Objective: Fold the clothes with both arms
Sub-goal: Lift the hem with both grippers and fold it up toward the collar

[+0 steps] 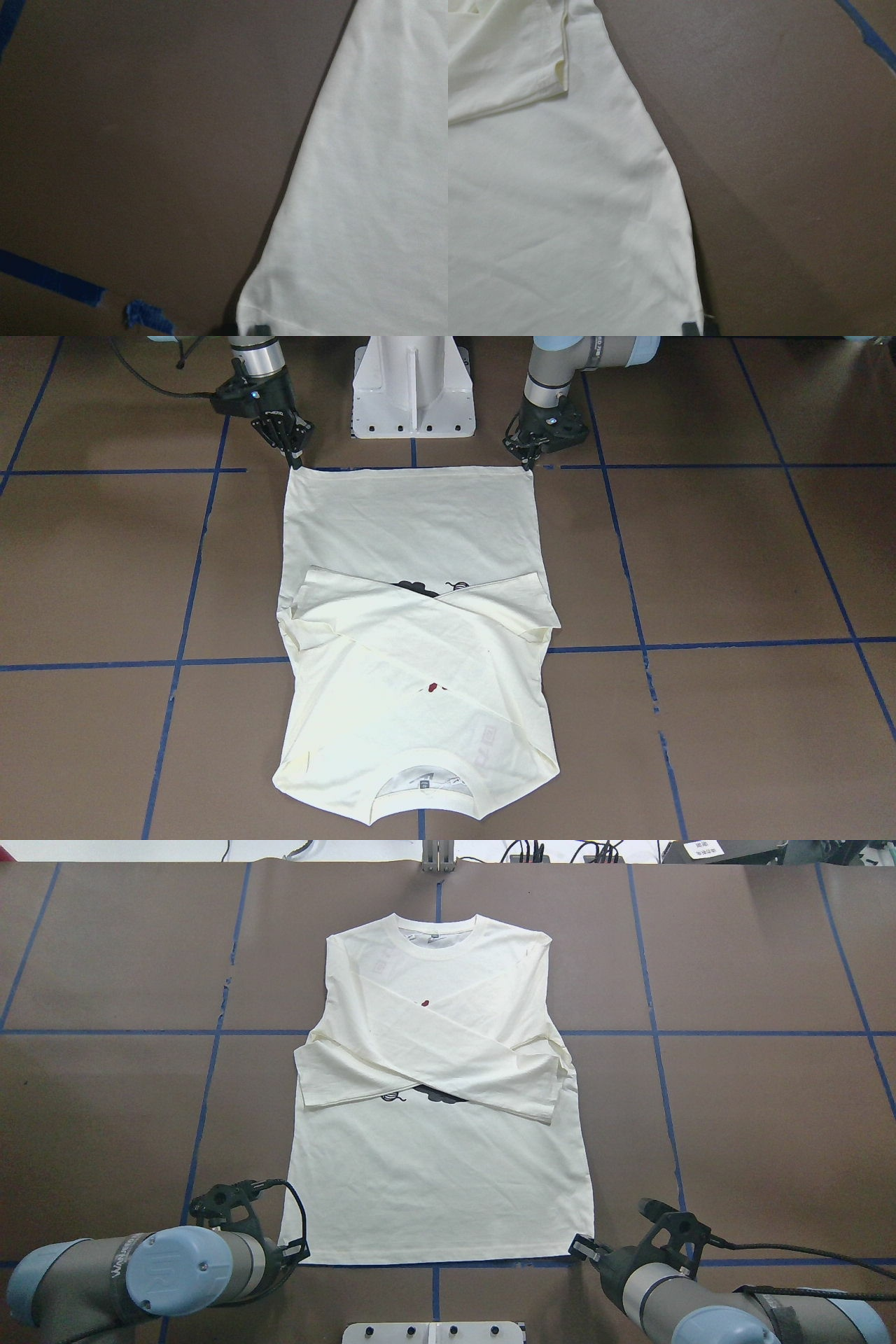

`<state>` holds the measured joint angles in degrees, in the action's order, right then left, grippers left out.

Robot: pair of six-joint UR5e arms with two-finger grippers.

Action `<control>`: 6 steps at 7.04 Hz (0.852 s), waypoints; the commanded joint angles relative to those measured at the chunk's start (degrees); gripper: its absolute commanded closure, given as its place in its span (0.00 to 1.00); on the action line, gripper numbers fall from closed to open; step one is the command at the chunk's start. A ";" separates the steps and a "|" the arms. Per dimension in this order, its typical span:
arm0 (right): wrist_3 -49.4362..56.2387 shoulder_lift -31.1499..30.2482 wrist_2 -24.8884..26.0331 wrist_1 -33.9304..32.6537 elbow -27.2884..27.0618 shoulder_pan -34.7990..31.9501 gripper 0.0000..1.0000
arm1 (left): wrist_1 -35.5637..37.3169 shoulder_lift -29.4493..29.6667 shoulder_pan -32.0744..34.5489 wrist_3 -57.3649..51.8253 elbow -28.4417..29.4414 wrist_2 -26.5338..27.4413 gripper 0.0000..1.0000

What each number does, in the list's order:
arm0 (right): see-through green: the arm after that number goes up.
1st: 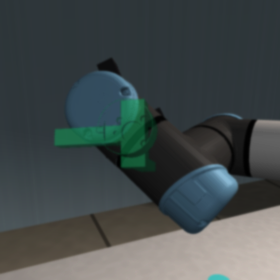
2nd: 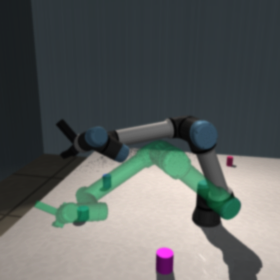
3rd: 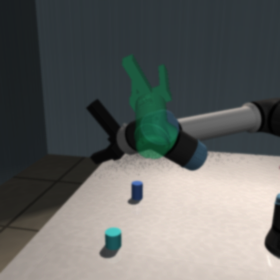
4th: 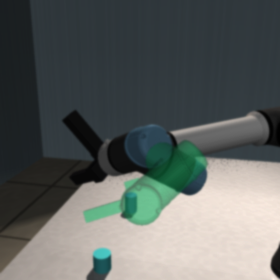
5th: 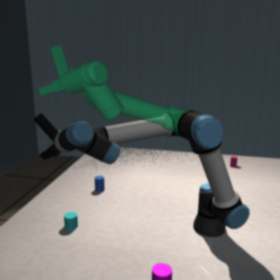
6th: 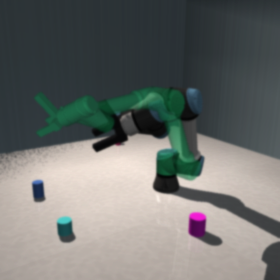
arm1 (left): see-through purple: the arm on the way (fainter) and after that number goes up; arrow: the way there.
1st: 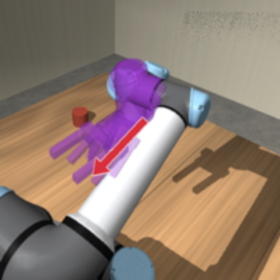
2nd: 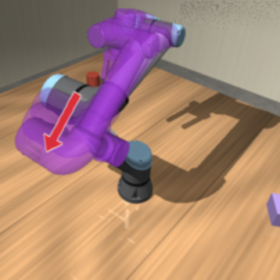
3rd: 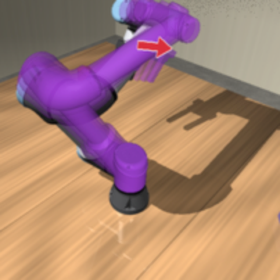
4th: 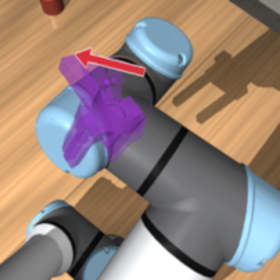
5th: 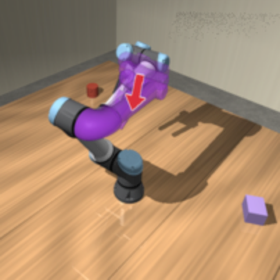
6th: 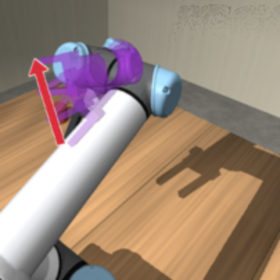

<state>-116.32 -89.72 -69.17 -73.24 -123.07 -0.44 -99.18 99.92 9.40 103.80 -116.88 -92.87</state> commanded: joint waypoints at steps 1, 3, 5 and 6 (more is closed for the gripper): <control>-0.04 -0.10 0.00 0.03 -0.41 -0.17 1.00 | 0.30 0.01 0.18 0.00 -1.93 -0.12 1.00; 0.04 -3.86 -0.08 -0.23 -5.65 -0.17 1.00 | 8.78 -0.08 0.36 -0.09 -10.50 -0.38 1.00; 0.22 -5.55 -0.17 -0.41 -9.63 -2.09 1.00 | 13.22 0.18 1.23 0.00 -18.26 -1.61 1.00; 2.13 -4.60 -1.04 -0.41 -10.08 -4.72 1.00 | 13.14 1.40 3.85 -0.26 -17.33 -1.53 1.00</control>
<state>-115.68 -94.67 -69.53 -73.60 -131.97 -2.64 -86.80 100.35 11.13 103.69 -133.24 -94.16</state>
